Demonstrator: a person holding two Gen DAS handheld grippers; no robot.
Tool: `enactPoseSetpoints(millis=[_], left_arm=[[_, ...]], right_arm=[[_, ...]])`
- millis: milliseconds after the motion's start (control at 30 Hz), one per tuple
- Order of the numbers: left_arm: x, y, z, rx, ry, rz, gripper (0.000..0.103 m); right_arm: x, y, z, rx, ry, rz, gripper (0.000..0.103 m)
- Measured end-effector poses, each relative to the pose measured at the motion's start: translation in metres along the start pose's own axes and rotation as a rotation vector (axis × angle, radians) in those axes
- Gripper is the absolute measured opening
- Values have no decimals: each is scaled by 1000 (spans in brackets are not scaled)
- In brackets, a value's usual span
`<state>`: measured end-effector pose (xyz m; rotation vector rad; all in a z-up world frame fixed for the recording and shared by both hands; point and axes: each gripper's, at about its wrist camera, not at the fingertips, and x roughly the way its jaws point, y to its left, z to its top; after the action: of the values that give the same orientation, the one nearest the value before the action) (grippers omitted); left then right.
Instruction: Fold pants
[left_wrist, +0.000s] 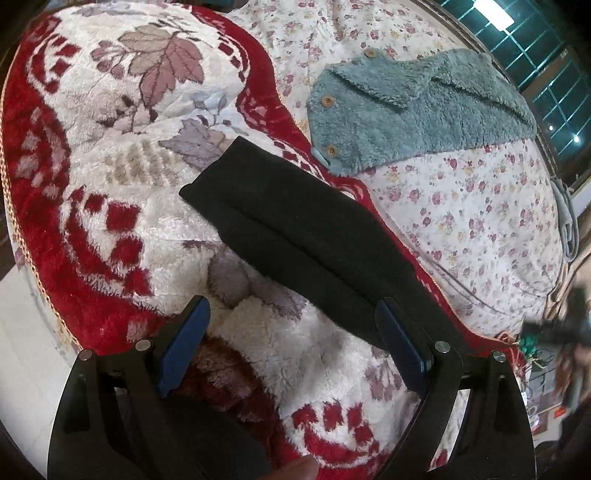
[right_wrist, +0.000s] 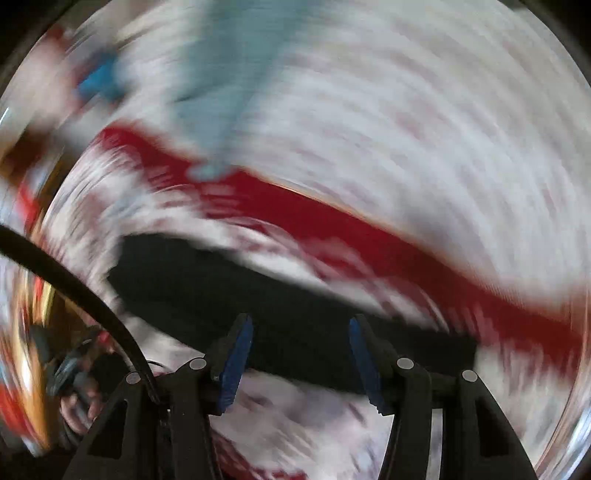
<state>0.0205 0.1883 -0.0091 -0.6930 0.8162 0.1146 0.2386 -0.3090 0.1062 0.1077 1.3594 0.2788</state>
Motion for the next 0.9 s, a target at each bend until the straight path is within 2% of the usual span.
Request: enactPoseSetpoints(millis=[100, 167, 267, 433, 500, 567, 600, 667, 800, 900], left_arm=[[-1, -6, 2, 25, -5, 11, 91], [-3, -12, 8, 51, -8, 1, 91], [-4, -21, 21, 72, -19, 1, 91], [18, -30, 48, 111, 50, 2, 91], [28, -27, 52, 118, 98, 27, 91], [32, -18, 52, 92, 129, 56, 91], [32, -11, 52, 63, 143, 56, 91], [26, 8, 55, -14, 162, 41, 91], [9, 45, 73, -116, 120, 99, 91], [8, 69, 88, -222, 151, 36, 91]], right_arm=[[14, -105, -49, 296, -56, 100, 52], [26, -137, -72, 382, -71, 149, 52], [52, -172, -101, 511, -90, 198, 52], [75, -203, -111, 682, -174, 287, 52], [82, -208, -109, 710, -198, 349, 51], [84, -208, -105, 700, -219, 382, 32], [84, -207, -102, 683, -234, 363, 29], [86, -203, -102, 663, -240, 337, 14], [75, -190, -105, 607, -304, 294, 10], [76, -188, -111, 595, -327, 283, 10]])
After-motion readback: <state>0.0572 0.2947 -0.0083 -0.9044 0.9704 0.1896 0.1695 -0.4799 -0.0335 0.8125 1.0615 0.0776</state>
